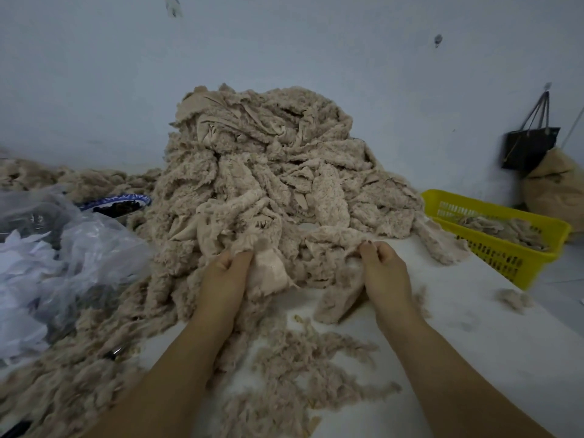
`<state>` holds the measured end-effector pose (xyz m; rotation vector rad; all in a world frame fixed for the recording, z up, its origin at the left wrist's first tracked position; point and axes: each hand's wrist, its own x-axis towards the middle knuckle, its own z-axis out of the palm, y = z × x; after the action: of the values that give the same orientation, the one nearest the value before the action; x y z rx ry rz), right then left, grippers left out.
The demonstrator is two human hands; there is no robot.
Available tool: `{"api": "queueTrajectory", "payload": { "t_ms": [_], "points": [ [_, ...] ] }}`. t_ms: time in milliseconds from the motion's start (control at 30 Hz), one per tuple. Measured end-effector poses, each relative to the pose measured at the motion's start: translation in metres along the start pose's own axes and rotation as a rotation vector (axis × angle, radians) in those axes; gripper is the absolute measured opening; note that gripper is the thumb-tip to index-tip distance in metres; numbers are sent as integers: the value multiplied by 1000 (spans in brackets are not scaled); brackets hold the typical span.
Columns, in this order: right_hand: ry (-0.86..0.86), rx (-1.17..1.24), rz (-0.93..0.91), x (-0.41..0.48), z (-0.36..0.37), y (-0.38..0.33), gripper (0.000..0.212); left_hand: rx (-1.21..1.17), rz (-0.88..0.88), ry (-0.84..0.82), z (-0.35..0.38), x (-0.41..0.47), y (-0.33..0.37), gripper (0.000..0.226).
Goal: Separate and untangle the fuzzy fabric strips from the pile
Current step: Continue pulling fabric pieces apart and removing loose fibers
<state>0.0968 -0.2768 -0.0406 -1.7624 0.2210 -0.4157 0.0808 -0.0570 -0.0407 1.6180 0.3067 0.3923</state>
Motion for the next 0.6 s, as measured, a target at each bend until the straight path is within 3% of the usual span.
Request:
{"api": "queueTrajectory", "payload": {
  "t_ms": [67, 167, 233, 300, 333, 367, 467, 567, 600],
  "points": [
    [-24, 45, 30, -2, 1, -3, 40, 44, 55, -4, -1, -1, 0, 35],
    [-91, 166, 86, -4, -1, -7, 36, 331, 289, -23, -3, -6, 3, 14],
    [-148, 228, 85, -7, 0, -11, 34, 511, 653, -9, 0, -14, 10, 39],
    [-185, 283, 58, -10, 2, -14, 33, 573, 1015, -79, 11, -24, 18, 41],
    [-200, 305, 40, -12, 3, -15, 33, 592, 1086, -170, 18, -30, 19, 39],
    [-213, 313, 20, -14, 5, -16, 33, 600, 1048, -291, 25, -35, 18, 41],
    [-267, 340, 6, -17, 6, -18, 37, 578, 677, -558, 34, -42, 8, 55],
    [-369, 475, 86, -20, 10, -19, 32, 447, 539, -552, 35, -34, -4, 17],
    [-384, 509, 119, -20, 12, -19, 29, 451, 562, -537, 34, -31, -4, 23]
  ]
}}
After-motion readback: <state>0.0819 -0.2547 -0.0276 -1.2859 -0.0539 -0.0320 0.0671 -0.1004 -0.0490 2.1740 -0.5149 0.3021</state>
